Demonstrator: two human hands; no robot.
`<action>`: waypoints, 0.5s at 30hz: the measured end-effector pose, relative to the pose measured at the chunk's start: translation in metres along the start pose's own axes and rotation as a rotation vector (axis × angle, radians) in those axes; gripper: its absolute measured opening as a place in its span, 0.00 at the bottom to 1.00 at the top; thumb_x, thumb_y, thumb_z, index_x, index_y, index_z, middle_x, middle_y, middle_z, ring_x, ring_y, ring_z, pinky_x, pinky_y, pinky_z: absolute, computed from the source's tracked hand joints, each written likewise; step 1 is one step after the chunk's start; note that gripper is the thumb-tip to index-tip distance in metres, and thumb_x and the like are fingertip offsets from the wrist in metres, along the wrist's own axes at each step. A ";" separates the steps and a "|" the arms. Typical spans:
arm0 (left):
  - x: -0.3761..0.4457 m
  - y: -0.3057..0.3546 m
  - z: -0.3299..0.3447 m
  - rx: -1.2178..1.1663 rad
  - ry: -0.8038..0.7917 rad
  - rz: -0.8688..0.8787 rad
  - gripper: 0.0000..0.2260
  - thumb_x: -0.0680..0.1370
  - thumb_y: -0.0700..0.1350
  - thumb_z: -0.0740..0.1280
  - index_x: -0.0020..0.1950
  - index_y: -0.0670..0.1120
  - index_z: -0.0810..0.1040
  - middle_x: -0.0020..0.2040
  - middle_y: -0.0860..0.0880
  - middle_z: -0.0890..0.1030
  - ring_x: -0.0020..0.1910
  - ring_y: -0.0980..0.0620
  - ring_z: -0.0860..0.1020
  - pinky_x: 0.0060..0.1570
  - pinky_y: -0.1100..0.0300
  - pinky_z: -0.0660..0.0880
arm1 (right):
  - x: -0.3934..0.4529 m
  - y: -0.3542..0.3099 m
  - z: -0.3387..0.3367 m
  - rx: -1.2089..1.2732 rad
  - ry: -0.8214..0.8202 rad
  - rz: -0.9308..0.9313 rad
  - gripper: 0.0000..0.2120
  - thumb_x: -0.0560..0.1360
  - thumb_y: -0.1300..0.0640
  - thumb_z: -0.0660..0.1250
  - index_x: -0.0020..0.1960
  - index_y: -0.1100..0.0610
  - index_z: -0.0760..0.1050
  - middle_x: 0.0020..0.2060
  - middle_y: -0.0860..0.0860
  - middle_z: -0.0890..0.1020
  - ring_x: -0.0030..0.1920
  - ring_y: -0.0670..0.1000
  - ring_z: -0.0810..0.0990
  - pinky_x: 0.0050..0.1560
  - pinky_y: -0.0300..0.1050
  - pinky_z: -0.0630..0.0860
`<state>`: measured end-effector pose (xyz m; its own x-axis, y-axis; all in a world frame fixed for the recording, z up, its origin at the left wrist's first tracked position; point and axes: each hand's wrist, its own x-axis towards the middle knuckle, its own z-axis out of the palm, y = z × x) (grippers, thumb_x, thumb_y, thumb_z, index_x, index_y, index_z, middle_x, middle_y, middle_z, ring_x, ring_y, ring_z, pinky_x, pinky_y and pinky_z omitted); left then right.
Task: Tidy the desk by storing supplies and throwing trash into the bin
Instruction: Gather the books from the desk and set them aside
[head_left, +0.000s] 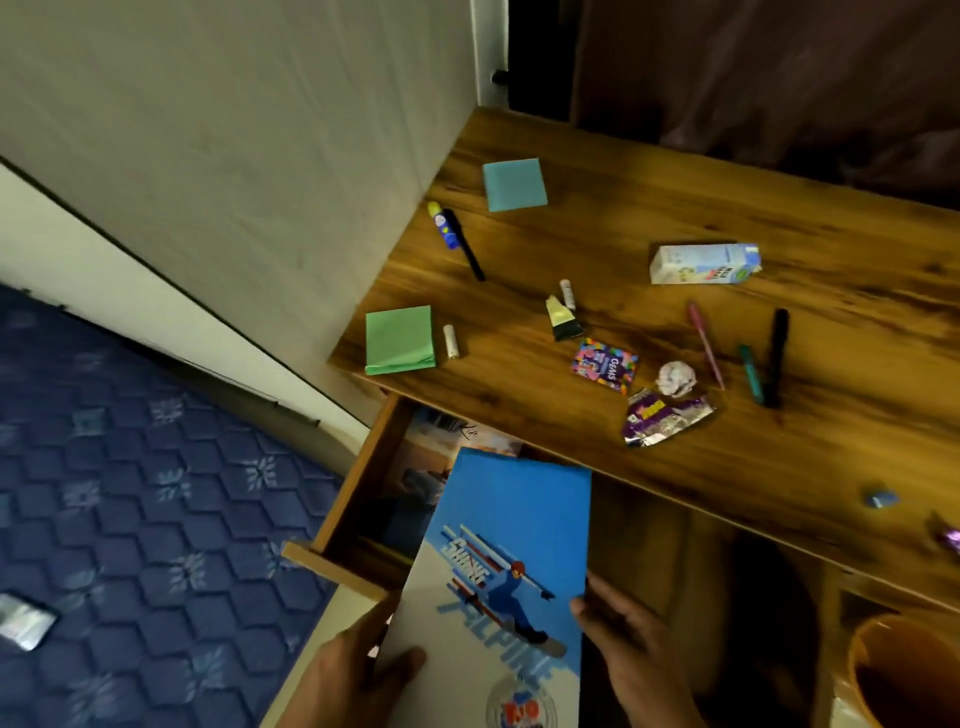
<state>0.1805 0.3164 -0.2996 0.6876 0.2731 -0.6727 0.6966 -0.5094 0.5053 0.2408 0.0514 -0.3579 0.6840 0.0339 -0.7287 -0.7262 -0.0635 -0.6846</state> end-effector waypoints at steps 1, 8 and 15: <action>0.006 0.002 -0.001 0.079 0.003 0.027 0.23 0.79 0.50 0.72 0.69 0.65 0.66 0.42 0.72 0.78 0.45 0.68 0.81 0.44 0.76 0.73 | 0.009 -0.003 0.007 0.001 0.000 0.002 0.21 0.74 0.64 0.73 0.67 0.59 0.77 0.61 0.50 0.81 0.63 0.51 0.78 0.63 0.41 0.75; 0.090 0.005 0.006 0.243 0.210 0.151 0.23 0.79 0.46 0.71 0.74 0.47 0.74 0.68 0.48 0.78 0.65 0.46 0.79 0.64 0.55 0.77 | 0.085 -0.024 0.050 -0.022 0.117 0.076 0.19 0.77 0.56 0.72 0.67 0.46 0.77 0.62 0.49 0.81 0.59 0.50 0.80 0.54 0.50 0.78; 0.133 0.011 0.022 0.448 0.070 0.085 0.32 0.80 0.50 0.69 0.81 0.44 0.60 0.74 0.43 0.68 0.69 0.43 0.73 0.68 0.52 0.73 | 0.130 -0.029 0.084 -0.108 0.210 0.059 0.24 0.78 0.59 0.71 0.72 0.48 0.73 0.54 0.52 0.82 0.47 0.51 0.82 0.50 0.59 0.84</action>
<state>0.2747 0.3295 -0.3953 0.7617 0.2617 -0.5928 0.4903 -0.8309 0.2631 0.3446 0.1412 -0.4339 0.6480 -0.1802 -0.7400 -0.7616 -0.1657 -0.6265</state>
